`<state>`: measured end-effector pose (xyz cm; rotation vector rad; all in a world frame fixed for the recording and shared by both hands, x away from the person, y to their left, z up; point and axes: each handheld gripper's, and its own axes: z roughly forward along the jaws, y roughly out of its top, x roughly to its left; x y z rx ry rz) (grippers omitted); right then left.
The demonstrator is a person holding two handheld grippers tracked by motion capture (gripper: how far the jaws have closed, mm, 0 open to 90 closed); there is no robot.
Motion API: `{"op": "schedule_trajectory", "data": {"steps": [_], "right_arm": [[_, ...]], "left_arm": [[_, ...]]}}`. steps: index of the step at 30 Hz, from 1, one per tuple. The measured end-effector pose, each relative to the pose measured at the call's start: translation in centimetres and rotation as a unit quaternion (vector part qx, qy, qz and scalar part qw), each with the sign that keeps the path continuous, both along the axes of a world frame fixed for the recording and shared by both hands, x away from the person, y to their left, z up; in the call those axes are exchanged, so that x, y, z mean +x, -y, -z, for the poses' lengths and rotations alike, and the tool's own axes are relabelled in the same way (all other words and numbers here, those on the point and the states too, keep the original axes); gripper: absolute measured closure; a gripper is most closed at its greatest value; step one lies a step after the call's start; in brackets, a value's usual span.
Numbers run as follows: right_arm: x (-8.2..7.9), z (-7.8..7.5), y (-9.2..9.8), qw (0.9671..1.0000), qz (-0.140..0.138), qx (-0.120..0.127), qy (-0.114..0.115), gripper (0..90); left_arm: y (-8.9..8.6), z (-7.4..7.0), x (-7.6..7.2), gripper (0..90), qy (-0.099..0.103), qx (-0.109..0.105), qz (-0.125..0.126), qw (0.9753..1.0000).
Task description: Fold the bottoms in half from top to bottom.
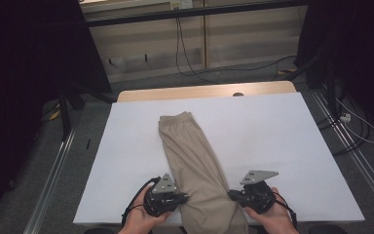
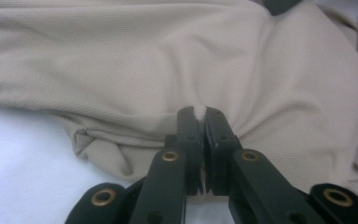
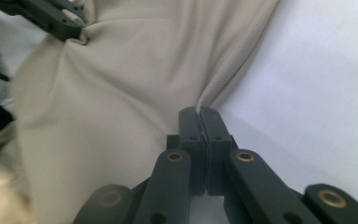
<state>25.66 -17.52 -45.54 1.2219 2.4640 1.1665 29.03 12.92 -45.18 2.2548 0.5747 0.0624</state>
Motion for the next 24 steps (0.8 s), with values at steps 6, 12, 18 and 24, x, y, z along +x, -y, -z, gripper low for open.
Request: {"op": "schedule_trajectory", "data": {"steps": [6,12,18,24], "right_arm": [[-3.4,-0.1,0.7,0.9998,-0.013,0.013,-0.009,89.2],[-5.7,-0.4,0.2,0.9992,-0.033,0.012,-0.017,88.6],[-3.1,-1.3,0.3,0.9993,-0.026,0.011,0.023,65.2],[2.3,-1.8,-0.4,0.9986,-0.008,0.017,0.049,51.0]], "left_arm": [[0.3,-0.2,-1.3,86.6,-0.013,-0.003,0.03,0.9995],[-0.1,-0.6,-3.1,86.6,-0.029,0.005,0.046,0.9985],[-1.5,-1.3,-4.2,80.4,-0.042,-0.008,0.017,0.9989],[-2.4,-2.4,-1.6,45.2,0.008,-0.029,-0.022,0.9993]]}}
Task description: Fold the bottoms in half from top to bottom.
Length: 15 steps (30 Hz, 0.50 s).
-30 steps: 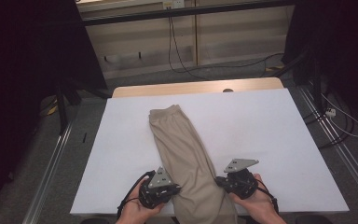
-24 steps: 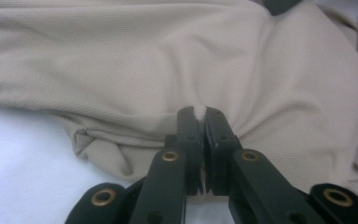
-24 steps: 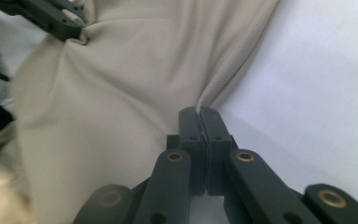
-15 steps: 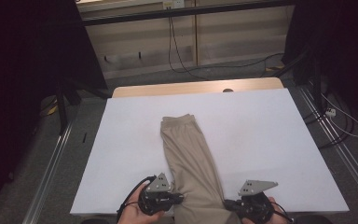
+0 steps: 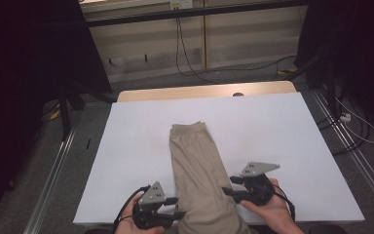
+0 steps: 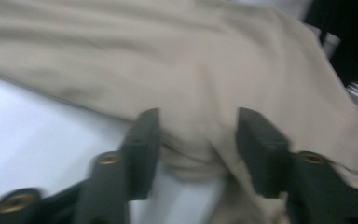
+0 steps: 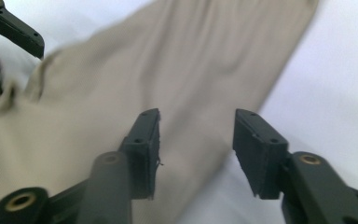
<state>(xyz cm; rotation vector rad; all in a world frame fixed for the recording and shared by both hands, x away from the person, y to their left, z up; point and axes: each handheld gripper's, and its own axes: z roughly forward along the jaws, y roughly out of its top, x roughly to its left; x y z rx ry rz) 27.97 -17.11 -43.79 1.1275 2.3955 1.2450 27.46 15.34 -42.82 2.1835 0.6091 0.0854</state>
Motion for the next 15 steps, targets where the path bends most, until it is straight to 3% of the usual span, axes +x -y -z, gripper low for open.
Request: {"op": "schedule_trajectory", "data": {"steps": [3,8,11,13,15], "right_arm": [[2.8,-0.2,-0.5,0.9999,-0.002,0.0,0.012,48.3],[7.6,-0.5,-1.6,0.9998,0.008,-0.006,0.019,50.3],[10.8,-0.4,-2.3,0.9996,0.019,-0.007,0.02,52.8],[12.7,-0.3,-2.7,0.9991,0.033,-0.017,0.023,55.2],[14.7,0.0,-3.2,0.9988,0.04,-0.02,0.017,56.7]], "left_arm": [[-0.5,-0.5,2.2,39.4,0.035,0.005,-0.033,0.9989],[-0.6,-0.4,8.1,34.7,0.071,-0.004,-0.088,0.9935],[-0.3,-0.1,11.9,35.9,0.064,-0.002,-0.138,0.9883],[0.1,0.1,14.3,37.3,0.08,0.016,-0.152,0.985],[0.3,0.4,16.6,39.1,0.056,0.008,-0.167,0.9843]]}}
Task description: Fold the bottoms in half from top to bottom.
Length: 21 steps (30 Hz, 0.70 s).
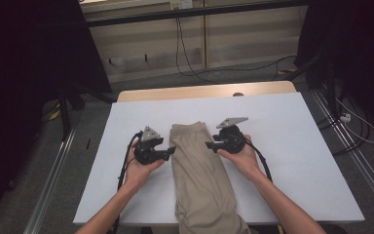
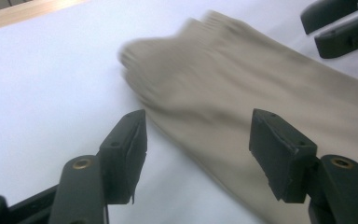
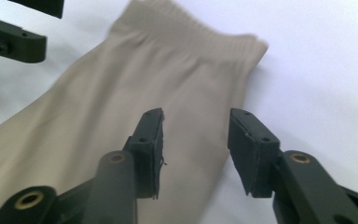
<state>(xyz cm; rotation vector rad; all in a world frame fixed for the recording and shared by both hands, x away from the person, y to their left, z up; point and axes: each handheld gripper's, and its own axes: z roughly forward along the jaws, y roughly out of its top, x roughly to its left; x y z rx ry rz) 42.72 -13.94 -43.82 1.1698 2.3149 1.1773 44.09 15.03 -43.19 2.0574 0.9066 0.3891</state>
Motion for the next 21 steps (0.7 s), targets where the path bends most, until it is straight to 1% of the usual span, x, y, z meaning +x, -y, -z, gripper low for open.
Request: {"op": "schedule_trajectory", "data": {"steps": [1,2,3,4,6,7,8,9,10,11,12,13,15,16,17,18,19,21], "right_arm": [[1.0,0.2,-0.3,0.9999,0.004,-0.012,-0.002,57.5],[2.2,0.3,-0.6,0.9998,0.007,-0.02,-0.006,59.0],[2.9,0.4,-0.7,0.9998,0.008,-0.018,-0.008,60.5],[3.9,0.4,-0.8,0.9998,0.013,-0.009,-0.007,61.5],[5.2,0.5,-1.0,0.9996,0.026,-0.01,-0.006,64.5],[5.8,0.6,-1.1,0.9995,0.027,-0.011,-0.01,66.7],[6.4,0.7,-1.2,0.9995,0.029,-0.009,-0.012,66.4],[6.9,0.9,-1.4,0.9993,0.035,-0.008,-0.014,64.8],[7.2,1.0,-1.5,0.9991,0.04,-0.006,-0.014,67.8],[7.5,1.0,-1.6,0.9992,0.037,-0.003,-0.017,73.3],[7.8,1.1,-1.8,0.9992,0.036,-0.007,-0.017,74.6],[8.0,1.2,-1.9,0.9991,0.038,-0.008,-0.018,76.3],[8.7,1.4,-1.9,0.999,0.038,-0.006,-0.022,80.1],[9.0,1.4,-2.0,0.9989,0.039,-0.002,-0.026,82.1],[9.2,1.3,-2.1,0.9989,0.038,0.001,-0.026,84.0],[9.4,1.2,-2.3,0.9991,0.037,-0.001,-0.019,84.6],[9.6,1.1,-2.5,0.9992,0.035,-0.003,-0.018,84.7],[10.0,1.2,-2.9,0.9993,0.031,-0.003,-0.021,84.1]], "left_arm": [[0.2,0.0,1.3,40.2,-0.003,0.001,-0.011,0.9999],[0.3,0.1,1.9,40.1,-0.001,-0.003,-0.011,0.9999],[0.6,0.2,2.9,40.2,0.003,0.001,-0.012,0.9999],[0.7,0.3,3.4,41.7,0.004,0.005,-0.014,0.9999],[0.8,0.7,4.5,40.9,-0.013,-0.005,-0.017,0.9998],[1.1,1.0,4.8,40.4,-0.022,-0.002,-0.014,0.9997],[1.3,1.3,5.0,39.9,-0.024,0.006,-0.013,0.9996],[1.5,1.4,5.1,39.6,-0.023,0.009,-0.016,0.9996],[1.6,1.5,5.2,39.2,-0.025,0.014,-0.014,0.9995],[1.8,1.6,5.3,39.7,-0.025,0.023,-0.021,0.9992],[1.8,1.5,5.5,42.0,-0.026,0.028,-0.02,0.9991],[1.7,1.6,5.7,44.1,-0.033,0.015,-0.023,0.9991],[1.6,1.7,5.9,53.4,-0.041,0.006,-0.029,0.9987],[1.6,1.8,6.1,57.3,-0.046,-0.008,-0.037,0.9982],[1.5,1.9,6.2,58.8,-0.05,-0.01,-0.039,0.9979],[1.4,1.9,6.3,58.8,-0.046,-0.012,-0.045,0.9979],[1.1,2.0,6.4,57.6,-0.05,-0.015,-0.051,0.9974],[0.5,2.2,6.7,55.9,-0.063,-0.017,-0.054,0.9964]]}}
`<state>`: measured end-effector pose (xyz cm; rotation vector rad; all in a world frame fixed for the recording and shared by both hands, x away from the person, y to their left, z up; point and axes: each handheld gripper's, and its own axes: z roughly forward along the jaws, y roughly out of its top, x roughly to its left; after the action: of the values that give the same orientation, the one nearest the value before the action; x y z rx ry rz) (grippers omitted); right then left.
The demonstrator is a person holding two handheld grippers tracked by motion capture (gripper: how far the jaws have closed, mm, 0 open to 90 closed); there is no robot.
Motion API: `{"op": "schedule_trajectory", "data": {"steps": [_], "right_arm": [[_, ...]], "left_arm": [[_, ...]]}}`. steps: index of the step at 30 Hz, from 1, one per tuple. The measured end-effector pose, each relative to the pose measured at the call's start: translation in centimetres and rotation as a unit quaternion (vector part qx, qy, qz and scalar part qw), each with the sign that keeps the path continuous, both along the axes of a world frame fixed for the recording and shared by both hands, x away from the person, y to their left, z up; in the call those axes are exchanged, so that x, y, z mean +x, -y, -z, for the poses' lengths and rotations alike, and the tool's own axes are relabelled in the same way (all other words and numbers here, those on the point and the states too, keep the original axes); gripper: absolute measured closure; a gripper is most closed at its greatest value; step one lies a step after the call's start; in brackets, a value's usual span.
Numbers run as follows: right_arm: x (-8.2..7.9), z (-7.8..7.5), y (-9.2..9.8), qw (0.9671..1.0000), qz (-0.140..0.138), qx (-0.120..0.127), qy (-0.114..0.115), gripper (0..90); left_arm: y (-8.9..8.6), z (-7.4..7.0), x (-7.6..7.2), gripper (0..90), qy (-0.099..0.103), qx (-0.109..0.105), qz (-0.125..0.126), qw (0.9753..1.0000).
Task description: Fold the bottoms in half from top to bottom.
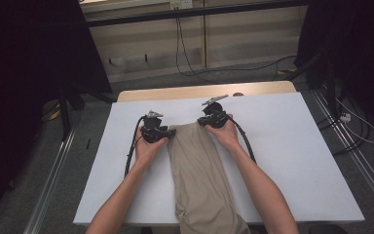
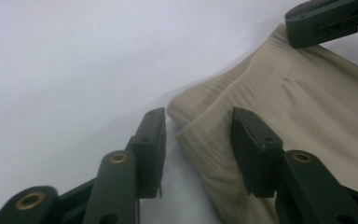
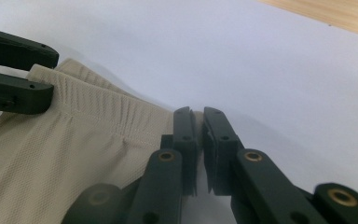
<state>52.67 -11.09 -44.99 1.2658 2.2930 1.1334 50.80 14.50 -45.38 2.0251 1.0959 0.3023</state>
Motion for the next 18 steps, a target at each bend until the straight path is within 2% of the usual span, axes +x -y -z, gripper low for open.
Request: {"op": "schedule_trajectory", "data": {"steps": [3,5,7,9,11,15,18], "right_arm": [[0.5,0.5,-0.2,0.9999,0.001,0.009,-0.006,78.8],[0.6,0.7,0.0,0.9999,0.011,0.012,-0.006,68.6],[0.7,0.8,0.3,0.9995,0.017,0.022,-0.012,64.0],[0.9,1.0,0.6,0.9992,0.014,0.032,-0.021,64.1],[1.0,1.1,0.5,0.9985,0.005,0.047,-0.029,68.2],[1.0,1.3,0.6,0.9963,-0.003,0.069,-0.052,69.4],[0.9,1.3,0.8,0.9953,-0.009,0.074,-0.061,73.0]], "left_arm": [[-0.5,0.1,0.1,52.1,-0.007,-0.008,-0.002,0.9999],[-0.8,-0.1,0.1,49.4,-0.011,-0.021,-0.003,0.9997],[-1.0,-0.4,0.1,47.4,-0.004,-0.024,-0.004,0.9997],[-1.0,-0.6,0.1,44.6,-0.003,-0.032,-0.005,0.9995],[-1.3,-0.5,0.2,39.6,-0.002,-0.04,-0.002,0.9992],[-1.4,0.4,0.7,39.7,-0.016,-0.039,-0.015,0.999],[-1.5,0.7,0.9,38.3,-0.024,-0.054,-0.016,0.9981]]}}
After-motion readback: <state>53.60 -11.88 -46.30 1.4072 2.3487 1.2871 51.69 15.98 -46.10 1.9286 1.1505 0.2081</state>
